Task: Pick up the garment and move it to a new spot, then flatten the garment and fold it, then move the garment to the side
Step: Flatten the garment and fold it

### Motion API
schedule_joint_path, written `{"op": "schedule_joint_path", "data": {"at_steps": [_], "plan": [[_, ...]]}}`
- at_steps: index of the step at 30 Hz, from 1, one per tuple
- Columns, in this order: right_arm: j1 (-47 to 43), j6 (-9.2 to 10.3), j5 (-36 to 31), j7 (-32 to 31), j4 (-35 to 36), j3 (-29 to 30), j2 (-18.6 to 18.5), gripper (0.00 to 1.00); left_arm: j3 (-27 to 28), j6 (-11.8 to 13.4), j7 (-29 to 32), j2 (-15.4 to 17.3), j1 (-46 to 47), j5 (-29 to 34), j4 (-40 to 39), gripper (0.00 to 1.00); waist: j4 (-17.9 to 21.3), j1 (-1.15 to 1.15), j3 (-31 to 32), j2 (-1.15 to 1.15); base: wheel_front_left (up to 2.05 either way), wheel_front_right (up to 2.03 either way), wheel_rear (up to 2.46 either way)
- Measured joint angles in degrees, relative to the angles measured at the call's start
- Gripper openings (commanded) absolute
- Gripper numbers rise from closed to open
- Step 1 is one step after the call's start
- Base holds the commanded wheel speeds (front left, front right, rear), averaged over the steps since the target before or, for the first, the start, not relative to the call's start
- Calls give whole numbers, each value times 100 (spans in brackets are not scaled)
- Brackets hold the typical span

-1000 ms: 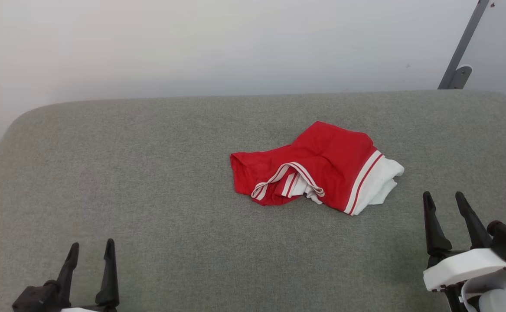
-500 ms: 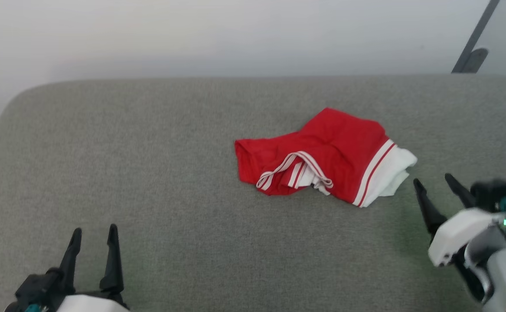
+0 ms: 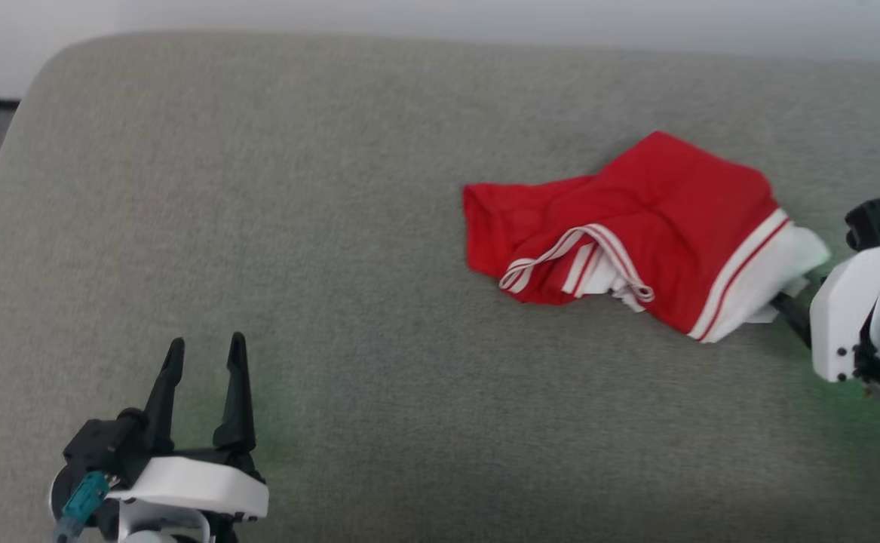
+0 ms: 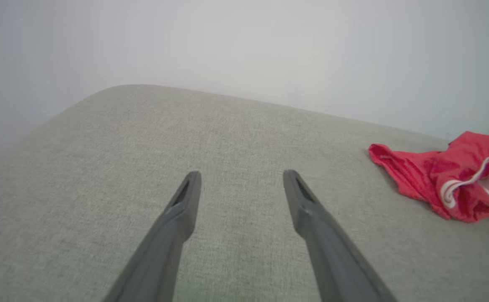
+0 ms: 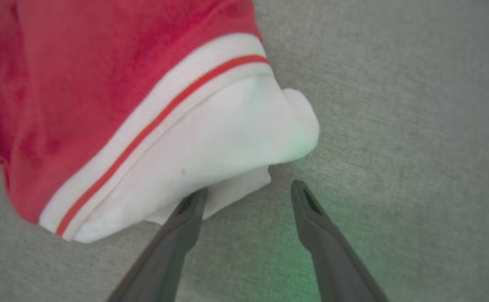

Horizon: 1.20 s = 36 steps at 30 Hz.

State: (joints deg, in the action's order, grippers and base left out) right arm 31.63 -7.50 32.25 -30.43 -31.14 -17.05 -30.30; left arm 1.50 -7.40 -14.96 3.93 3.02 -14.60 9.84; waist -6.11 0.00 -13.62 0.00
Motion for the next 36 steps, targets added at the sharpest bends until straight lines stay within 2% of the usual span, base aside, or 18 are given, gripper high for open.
{"op": "schedule_joint_path", "data": {"at_steps": [6, 10, 11, 12, 13, 18, 21, 28, 36], "plan": [[426, 0, 172, -573, -214, -151, -107, 100, -124, 0, -1, -52, 269, -53, 67, 100, -224, 0, -341, 0, 0, 0, 0], [499, 0, 234, -745, -221, -275, -151, 100, -137, 0, 0, -66, 345, -127, 100, 100, -312, 0, -462, 0, 0, 0, 0], [523, 2, 243, -786, -174, -368, -185, 66, -135, 0, -1, -68, 370, -144, 104, 100, -331, 0, -492, 0, 0, 0, 0], [537, 3, 271, -786, -93, -454, -253, 5, -129, 0, -1, -73, 383, -151, 122, 100, -340, 0, -527, 0, 0, 0, 0], [545, 2, 301, -762, -71, -492, -258, 0, -107, 0, 0, -81, 383, -152, 130, 100, -326, 0, -528, 0, 0, 0, 0], [544, -20, 289, -394, -35, -425, -291, 0, -20, 0, -1, -88, 383, -152, 124, 100, -179, 0, -480, 0, 0, 0, 0], [490, -14, 236, -170, -21, -243, -541, 0, 20, 0, -1, -92, 383, -151, 104, 100, -61, 0, -431, 0, 0, 0, 0], [109, -1, 261, 94, -53, 689, -1060, 0, 66, 0, -1, -92, 383, -134, 45, 100, 209, 0, -391, 0, 0, 0, 0], [-202, -1, -152, 539, -572, 1856, -1132, 0, 10, 0, -1, -25, 415, -124, 56, 100, 343, 0, -465, 0, 0, 0, 0]]}}
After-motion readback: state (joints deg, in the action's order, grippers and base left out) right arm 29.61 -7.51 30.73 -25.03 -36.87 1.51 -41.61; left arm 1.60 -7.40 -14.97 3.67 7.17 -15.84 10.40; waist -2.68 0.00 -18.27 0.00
